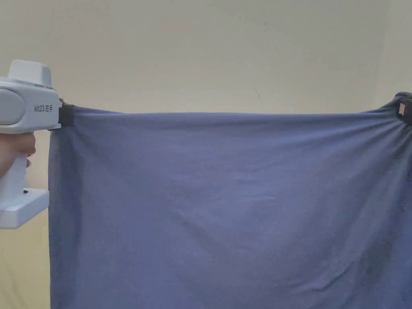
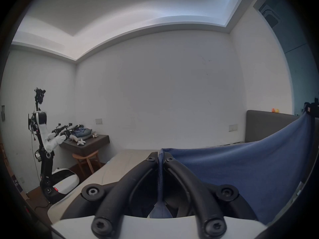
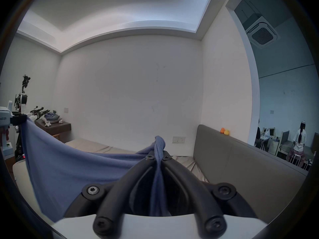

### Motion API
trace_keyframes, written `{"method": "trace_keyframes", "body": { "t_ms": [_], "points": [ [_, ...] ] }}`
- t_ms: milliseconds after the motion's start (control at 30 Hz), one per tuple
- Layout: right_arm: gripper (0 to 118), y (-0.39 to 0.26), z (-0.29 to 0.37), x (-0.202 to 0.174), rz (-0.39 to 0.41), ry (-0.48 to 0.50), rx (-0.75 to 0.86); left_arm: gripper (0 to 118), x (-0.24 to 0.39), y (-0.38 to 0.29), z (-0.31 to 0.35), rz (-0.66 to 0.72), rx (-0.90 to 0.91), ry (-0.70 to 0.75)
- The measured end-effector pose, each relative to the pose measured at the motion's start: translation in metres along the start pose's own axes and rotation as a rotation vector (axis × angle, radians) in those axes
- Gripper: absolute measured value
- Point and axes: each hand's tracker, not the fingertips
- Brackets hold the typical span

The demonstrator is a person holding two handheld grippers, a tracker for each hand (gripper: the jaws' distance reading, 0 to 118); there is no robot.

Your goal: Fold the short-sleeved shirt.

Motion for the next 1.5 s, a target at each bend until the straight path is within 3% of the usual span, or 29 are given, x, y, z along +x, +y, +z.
{"method": "trace_keyframes", "body": {
  "t_ms": [300, 367, 400, 467, 600, 700, 967, 1200, 1300, 1400, 1467, 1500],
  "points": [
    [1, 0.018, -0.139, -0.007, -0.077, -0.059, 0.044, 2, 0.018, 0.04, -0.125, 0.008, 0.054, 0.133],
    [1, 0.025, -0.166, -0.006, -0.047, -0.061, 0.072, 2, 0.021, 0.041, -0.149, -0.059, 0.015, 0.15],
    [1, 0.022, -0.18, -0.006, -0.089, -0.053, 0.001, 2, 0.022, 0.04, -0.158, -0.086, 0.024, 0.158],
    [1, 0.026, -0.202, -0.013, -0.015, -0.075, 0.038, 2, 0.024, 0.04, -0.175, -0.12, 0.053, 0.162],
    [1, 0.021, -0.231, -0.024, -0.05, -0.088, 0.049, 2, 0.029, 0.032, -0.212, -0.089, 0.055, 0.179],
    [1, 0.005, -0.257, -0.033, 0.032, -0.14, 0.047, 2, 0.042, 0.01, -0.224, -0.091, 0.056, 0.173],
    [1, -0.072, -0.291, -0.046, 0.038, -0.107, 0.0, 2, 0.049, -0.068, -0.268, -0.09, -0.045, 0.149],
    [1, -0.16, -0.271, -0.051, 0.001, -0.062, -0.172, 2, 0.055, -0.141, -0.24, -0.161, -0.147, 0.083],
    [1, -0.192, -0.236, -0.053, 0.067, -0.041, -0.182, 2, 0.056, -0.174, -0.205, -0.129, -0.213, 0.037],
    [1, -0.228, -0.188, -0.051, 0.01, -0.007, -0.271, 2, 0.054, -0.211, -0.16, -0.094, -0.251, 0.012],
    [1, -0.251, -0.149, -0.049, 0.006, 0.03, -0.314, 2, 0.051, -0.237, -0.126, -0.047, -0.308, -0.008],
    [1, -0.258, -0.128, -0.048, 0.043, -0.002, -0.274, 2, 0.051, -0.246, -0.109, -0.041, -0.31, -0.008]
  ]
}}
